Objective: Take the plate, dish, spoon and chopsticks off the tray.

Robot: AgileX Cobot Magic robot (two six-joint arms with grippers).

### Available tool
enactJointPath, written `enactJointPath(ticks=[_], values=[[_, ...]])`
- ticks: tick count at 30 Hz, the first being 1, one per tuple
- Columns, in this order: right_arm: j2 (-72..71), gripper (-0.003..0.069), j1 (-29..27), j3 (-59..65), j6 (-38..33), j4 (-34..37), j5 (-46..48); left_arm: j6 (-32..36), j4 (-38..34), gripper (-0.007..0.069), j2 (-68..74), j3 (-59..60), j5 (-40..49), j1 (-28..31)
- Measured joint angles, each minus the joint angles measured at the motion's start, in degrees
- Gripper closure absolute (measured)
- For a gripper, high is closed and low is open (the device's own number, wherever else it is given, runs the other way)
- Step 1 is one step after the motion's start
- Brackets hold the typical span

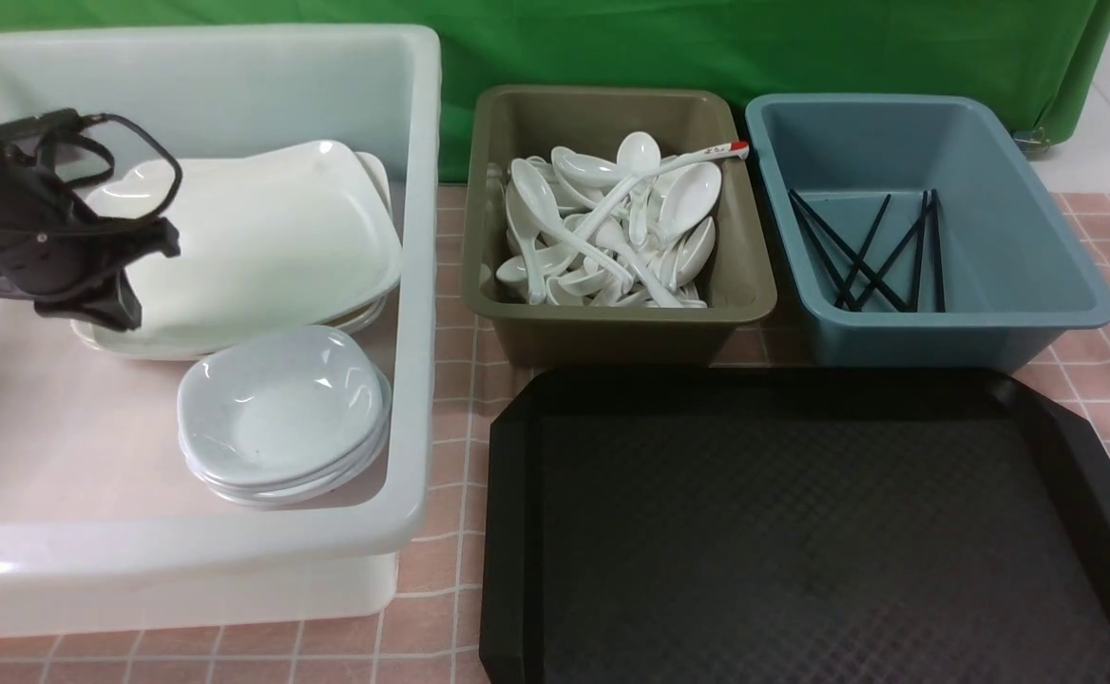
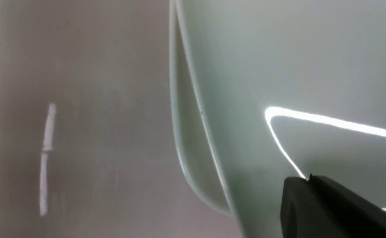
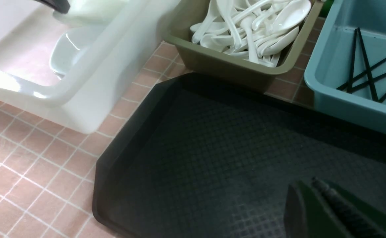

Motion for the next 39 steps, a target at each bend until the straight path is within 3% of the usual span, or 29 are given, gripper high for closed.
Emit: enactJointPath(ticks=[13, 16, 20, 29, 36, 39], values=[[0.0, 0.0585, 0.0, 0.0, 0.0, 0.0, 2.8, 1.5, 9.4, 0.0627, 2.8, -1.8, -0.8, 0.6], [0.0, 0.0585, 0.0, 0.0, -0.1, 0.0, 3.2, -2.0, 17.9, 0.0627, 3.5, -5.7, 1.7, 1.1], [0.0, 0.0585, 0.0, -0.1, -0.3, 0.0, 3.8, -3.0, 20.4, 0.0627, 3.6, -10.7, 7.1, 1.5], [-0.1, 0.0605, 0.0, -12.5, -2.8, -3.7, 21.1, 3.7, 4.7, 0.0627, -3.1, -14.4, 17.4, 1.5], [-9.8, 0.0629, 0.0, -15.2, -1.1, -5.5, 21.1, 9.8, -9.4, 0.0627, -10.6, -13.3, 24.9, 1.2], [-14.4, 0.0629, 0.0, -14.1, -1.1, -5.5, 21.1, 10.1, -10.5, 0.0627, -12.4, -13.1, 25.3, 0.7]])
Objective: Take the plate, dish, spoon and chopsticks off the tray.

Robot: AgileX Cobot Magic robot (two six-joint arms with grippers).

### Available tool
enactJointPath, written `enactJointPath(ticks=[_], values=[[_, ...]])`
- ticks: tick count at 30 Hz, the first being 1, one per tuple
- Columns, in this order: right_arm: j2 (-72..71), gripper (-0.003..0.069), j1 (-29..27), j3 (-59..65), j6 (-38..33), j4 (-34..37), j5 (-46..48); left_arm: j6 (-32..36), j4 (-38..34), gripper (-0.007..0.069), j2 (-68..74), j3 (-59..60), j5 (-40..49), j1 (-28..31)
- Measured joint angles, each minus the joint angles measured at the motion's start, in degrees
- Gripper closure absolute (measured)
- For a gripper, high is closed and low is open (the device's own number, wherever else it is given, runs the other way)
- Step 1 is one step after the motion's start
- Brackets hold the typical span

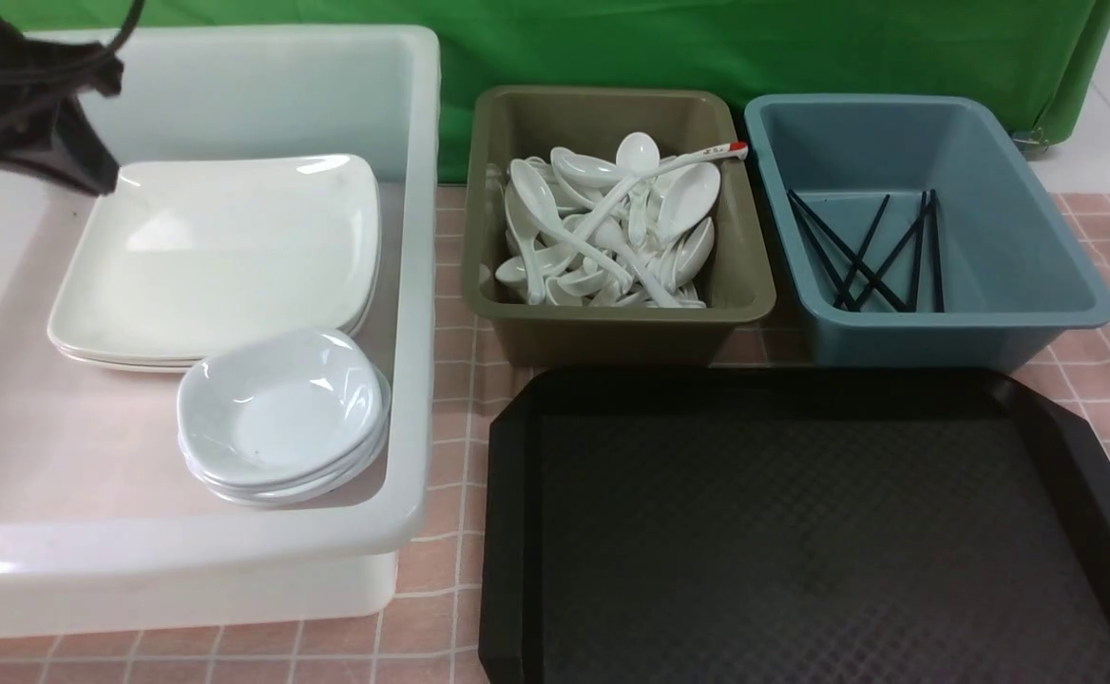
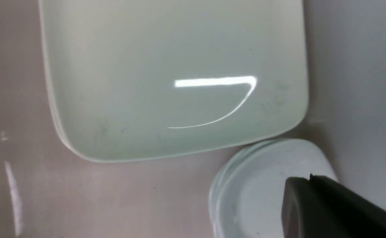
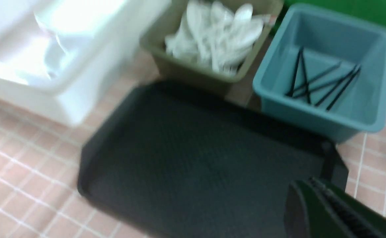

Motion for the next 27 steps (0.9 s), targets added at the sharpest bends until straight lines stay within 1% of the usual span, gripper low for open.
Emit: enactJointPath(ticks=[2, 4, 5, 7, 8, 10, 11, 15, 16, 17, 20, 27], values=[[-5.7, 0.0629, 0.0, 3.4, -0.6, 0.0, -0.3, 0.4, -0.5, 0.0627, -1.7, 0.0, 0.0, -0.7], [-11.6, 0.0629, 0.0, 9.3, -2.2, 0.1, -3.7, 1.0, -0.7, 0.0627, -2.8, 0.0, 0.0, -1.3], [-12.1, 0.0629, 0.0, 9.9, -2.6, 0.1, -4.8, 1.1, -0.8, 0.0627, -3.0, 0.0, 0.0, -1.3], [-16.7, 0.0629, 0.0, 18.2, -6.2, 1.9, -12.1, 1.3, -2.2, 0.0627, -3.4, 0.0, 0.3, -1.5], [-17.9, 0.0629, 0.0, 22.5, -8.5, 3.8, -17.8, 1.3, -2.5, 0.0627, -3.4, 0.0, 0.3, -1.5], [-18.3, 0.0629, 0.0, 28.7, -10.7, 7.0, -25.0, 1.4, -2.8, 0.0627, -3.6, 0.0, 0.3, -1.5], [-18.1, 0.0629, 0.0, 32.5, -11.9, 8.3, -30.5, 1.4, -3.2, 0.0627, -3.6, 0.0, 0.3, -1.5], [-17.8, 0.0629, 0.0, 40.4, -13.0, 10.0, -45.1, 1.4, -5.1, 0.0627, -3.6, 0.0, 0.3, -1.5], [-17.8, 0.0628, 0.0, 41.3, -13.1, 10.1, -46.3, 1.4, -5.3, 0.0627, -3.6, 0.0, 0.3, -1.5], [-17.6, 0.0625, 0.0, 42.9, -13.2, 10.3, -50.0, 1.4, -5.8, 0.0627, -3.6, 0.0, 0.3, -1.5], [-17.5, 0.0618, 0.0, 44.6, -13.2, 10.3, -52.9, 1.4, -6.8, 0.0627, -4.3, 0.7, 0.2, -1.5], [-17.5, 0.0611, 0.0, 45.0, -13.2, 10.3, -52.9, 1.4, -7.9, 0.0627, -9.2, 6.6, 0.2, -1.5]])
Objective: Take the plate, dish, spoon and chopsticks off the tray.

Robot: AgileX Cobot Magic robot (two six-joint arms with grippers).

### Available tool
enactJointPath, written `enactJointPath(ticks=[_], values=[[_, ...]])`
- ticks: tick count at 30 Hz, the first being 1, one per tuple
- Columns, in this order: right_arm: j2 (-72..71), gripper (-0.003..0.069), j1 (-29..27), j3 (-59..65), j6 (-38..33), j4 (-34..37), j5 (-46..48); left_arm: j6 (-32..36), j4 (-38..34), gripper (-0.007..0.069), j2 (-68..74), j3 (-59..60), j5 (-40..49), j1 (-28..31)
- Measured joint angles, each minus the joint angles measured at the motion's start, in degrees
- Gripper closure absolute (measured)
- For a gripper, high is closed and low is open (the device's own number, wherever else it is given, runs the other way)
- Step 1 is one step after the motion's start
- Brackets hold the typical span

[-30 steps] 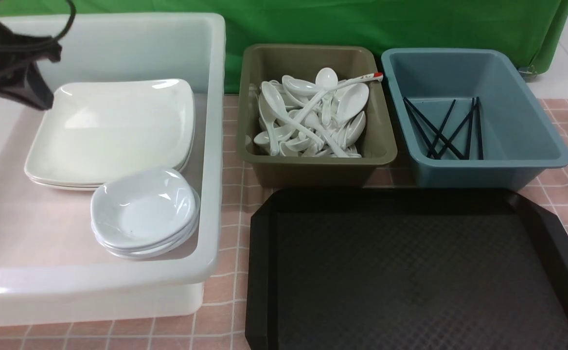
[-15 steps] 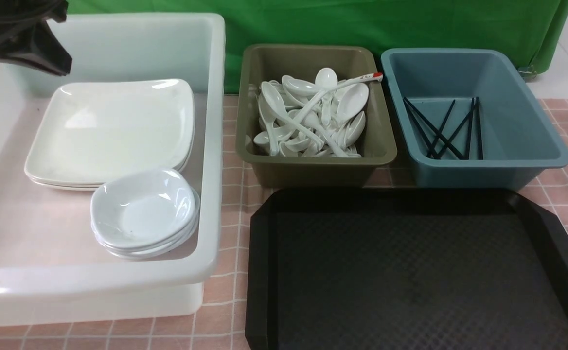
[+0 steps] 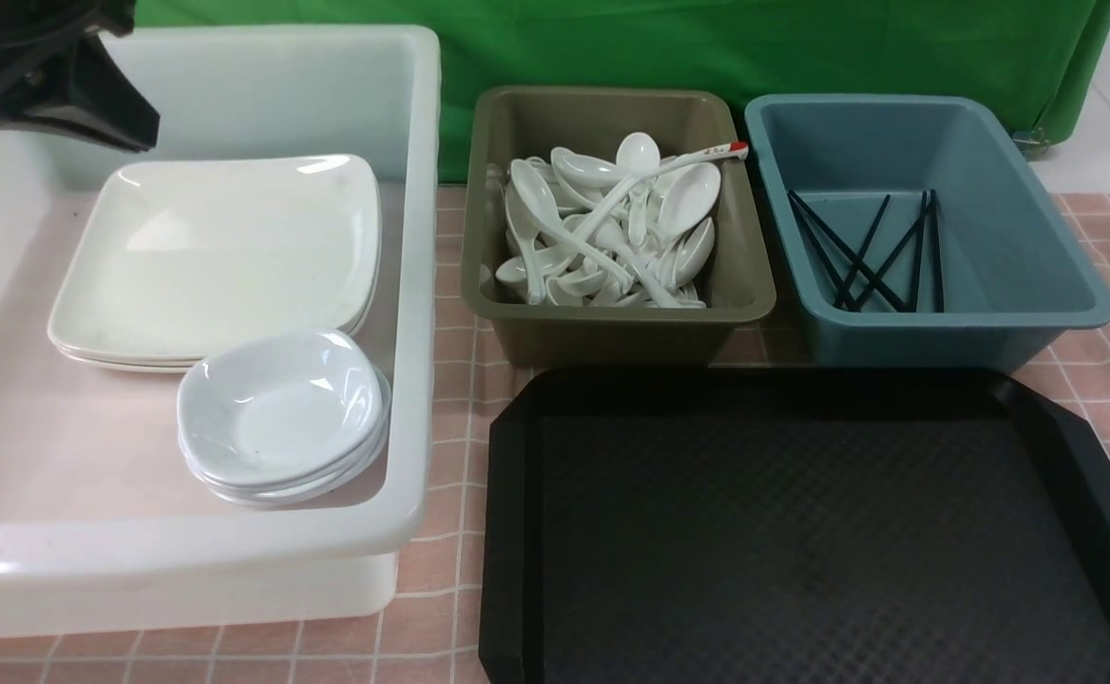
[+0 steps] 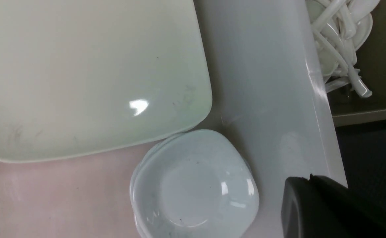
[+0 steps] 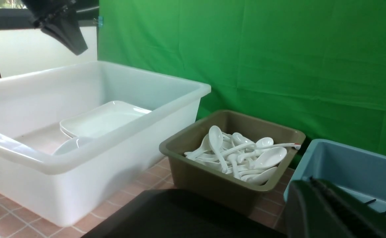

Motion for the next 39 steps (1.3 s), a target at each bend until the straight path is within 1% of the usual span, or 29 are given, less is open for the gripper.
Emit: enactJointPath(ticks=[7, 13, 17, 19, 20, 25, 27, 28, 31, 35, 39], values=[[0.0, 0.0596, 0.0, 0.0, 0.0, 0.0, 0.0, -1.0, -0.5, 0.0627, -7.5, 6.2, 0.1, 0.0], [0.0, 0.0587, 0.0, 0.9, 0.0, 0.0, -0.6, -1.9, -0.5, 0.0627, -12.7, 8.6, 0.1, 0.0], [0.0, 0.0573, -0.1, 5.7, 0.0, 0.0, -2.1, -1.9, -0.5, 0.0627, -15.9, 8.8, 0.1, 0.0], [-1.2, 0.0566, -1.5, 10.5, 0.0, 0.0, -2.1, -1.9, -0.5, 0.0627, -17.2, 8.8, 0.1, 0.0], [-1.3, 0.0565, -1.9, 10.9, 0.0, 0.0, -2.0, -1.9, -0.5, 0.0627, -17.3, 8.8, 0.1, 0.0], [-5.2, 0.0549, -9.9, 19.2, 0.0, 0.0, -1.9, 0.5, -0.1, 0.0627, -17.9, 10.6, 0.1, 0.0], [-6.2, 0.0546, -13.6, 21.5, 0.0, 0.0, -1.8, 1.1, 0.9, 0.0627, -17.9, 12.1, 0.1, 0.0], [-6.4, 0.0545, -14.0, 21.7, 0.0, 0.0, -1.8, 1.1, 1.1, 0.0627, -17.9, 12.2, 0.1, 0.0], [-7.4, 0.0538, -19.5, 24.5, -0.1, -0.3, -2.2, 1.4, 2.7, 0.0627, -17.9, 15.1, 0.1, 0.0], [-7.4, 0.0532, -23.5, 24.6, -0.2, -0.7, -1.4, 1.1, 1.3, 0.0627, -17.9, 16.9, 0.1, 0.0], [-7.4, 0.0526, -24.6, 24.5, -0.2, -0.9, -1.4, 1.0, -0.6, 0.0627, -18.1, 17.1, 0.1, 0.0]])
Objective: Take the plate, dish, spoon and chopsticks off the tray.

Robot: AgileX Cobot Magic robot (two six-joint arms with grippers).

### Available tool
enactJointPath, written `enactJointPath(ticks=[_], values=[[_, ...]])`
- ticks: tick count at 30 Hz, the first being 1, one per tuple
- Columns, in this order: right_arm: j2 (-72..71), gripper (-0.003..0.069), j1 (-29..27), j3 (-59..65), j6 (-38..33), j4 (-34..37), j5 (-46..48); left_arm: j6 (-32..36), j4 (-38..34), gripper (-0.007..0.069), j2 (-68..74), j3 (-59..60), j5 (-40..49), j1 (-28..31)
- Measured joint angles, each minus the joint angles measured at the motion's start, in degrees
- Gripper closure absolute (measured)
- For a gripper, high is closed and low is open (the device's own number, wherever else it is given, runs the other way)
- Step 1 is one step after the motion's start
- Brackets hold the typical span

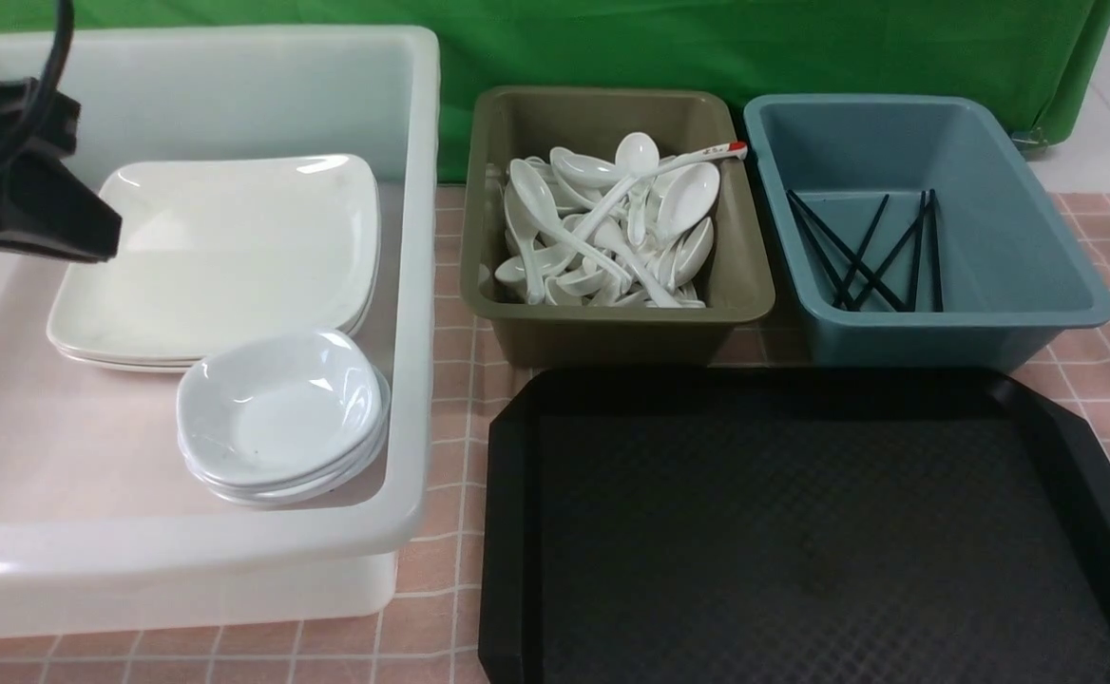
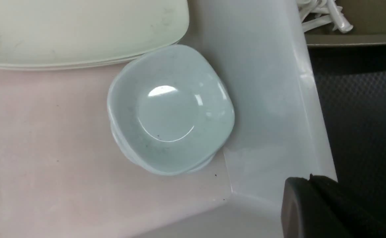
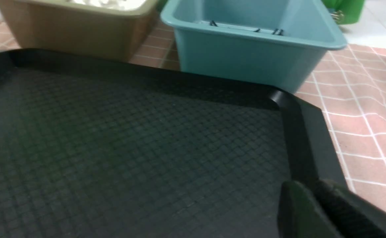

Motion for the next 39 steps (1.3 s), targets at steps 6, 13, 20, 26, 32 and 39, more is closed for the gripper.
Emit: enactJointPath(ticks=[6, 13, 20, 26, 32, 39], values=[[0.0, 0.0509, 0.0, 0.0, 0.0, -0.1, 0.0, -1.4, 0.3, 0.0627, -5.5, 2.4, -0.5, -4.8], [0.0, 0.0494, 0.0, 0.0, 0.0, -0.1, 0.0, -1.5, 2.8, 0.0627, -16.4, 10.2, -0.3, -16.2], [0.0, 0.0491, 0.0, 0.0, -0.1, -0.1, 0.0, -3.4, 2.9, 0.0627, -35.4, 26.0, -6.4, -19.8], [0.0, 0.0476, 0.0, 0.0, -0.1, -0.1, 0.0, -4.6, 2.9, 0.0627, -50.7, 38.6, -23.9, -19.8], [0.0, 0.0463, 0.0, 0.0, -0.1, -0.1, 0.0, -4.6, 2.5, 0.0627, -57.8, 42.0, -36.2, -19.8], [0.0, 0.0451, 0.0, 0.0, -0.1, -0.1, 0.0, -4.6, 2.5, 0.0626, -58.4, 42.0, -36.9, -19.8]])
